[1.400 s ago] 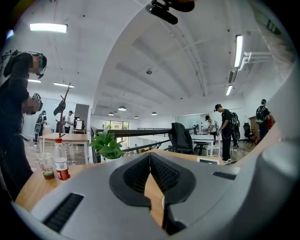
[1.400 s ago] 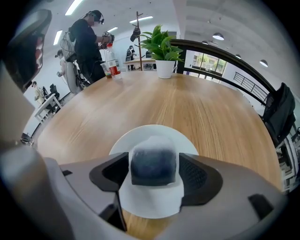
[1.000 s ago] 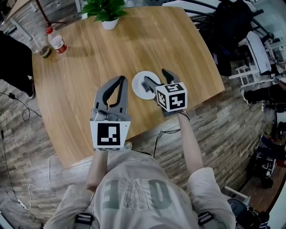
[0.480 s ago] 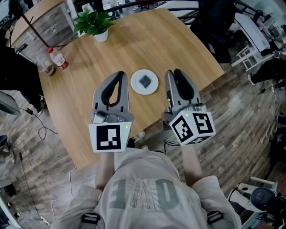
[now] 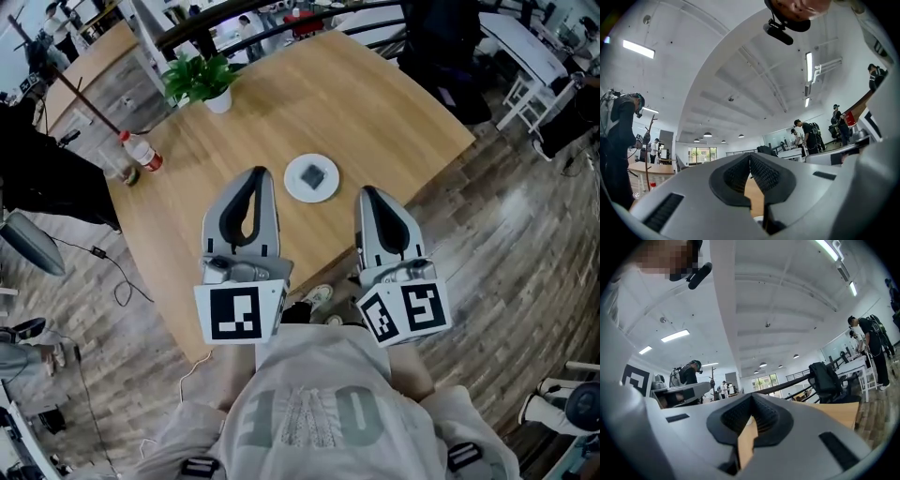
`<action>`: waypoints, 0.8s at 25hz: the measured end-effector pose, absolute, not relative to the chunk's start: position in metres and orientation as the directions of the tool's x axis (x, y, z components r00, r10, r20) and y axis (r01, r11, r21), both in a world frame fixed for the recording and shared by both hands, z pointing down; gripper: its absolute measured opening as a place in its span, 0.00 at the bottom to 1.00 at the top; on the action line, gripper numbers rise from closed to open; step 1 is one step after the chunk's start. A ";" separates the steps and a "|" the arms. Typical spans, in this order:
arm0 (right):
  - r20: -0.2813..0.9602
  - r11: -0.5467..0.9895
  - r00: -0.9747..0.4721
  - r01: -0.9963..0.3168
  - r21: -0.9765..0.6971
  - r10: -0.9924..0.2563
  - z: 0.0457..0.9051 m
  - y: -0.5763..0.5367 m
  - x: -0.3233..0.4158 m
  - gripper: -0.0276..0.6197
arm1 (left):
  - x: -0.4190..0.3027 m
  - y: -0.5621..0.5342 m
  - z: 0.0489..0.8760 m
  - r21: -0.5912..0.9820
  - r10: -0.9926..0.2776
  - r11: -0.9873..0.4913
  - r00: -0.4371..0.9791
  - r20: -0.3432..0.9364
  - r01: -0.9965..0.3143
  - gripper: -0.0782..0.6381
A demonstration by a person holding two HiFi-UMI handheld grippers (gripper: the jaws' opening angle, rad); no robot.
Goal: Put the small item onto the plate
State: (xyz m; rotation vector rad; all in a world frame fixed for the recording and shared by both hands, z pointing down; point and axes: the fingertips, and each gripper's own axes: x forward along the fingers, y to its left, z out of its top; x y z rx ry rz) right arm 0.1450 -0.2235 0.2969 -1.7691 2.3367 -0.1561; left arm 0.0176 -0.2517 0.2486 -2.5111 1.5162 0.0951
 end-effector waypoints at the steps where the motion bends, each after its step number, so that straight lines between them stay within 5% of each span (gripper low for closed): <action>1: -0.097 0.275 -0.260 -0.938 -0.211 -0.961 0.298 -0.219 0.146 0.07 | 0.019 -0.247 0.249 -0.142 -0.867 -0.453 0.472 -0.163 -0.880 0.12; 20: -0.055 0.306 -0.301 -0.935 -0.181 -0.952 0.307 -0.214 0.136 0.07 | 0.030 -0.240 0.254 -0.157 -0.852 -0.480 0.501 -0.148 -0.863 0.12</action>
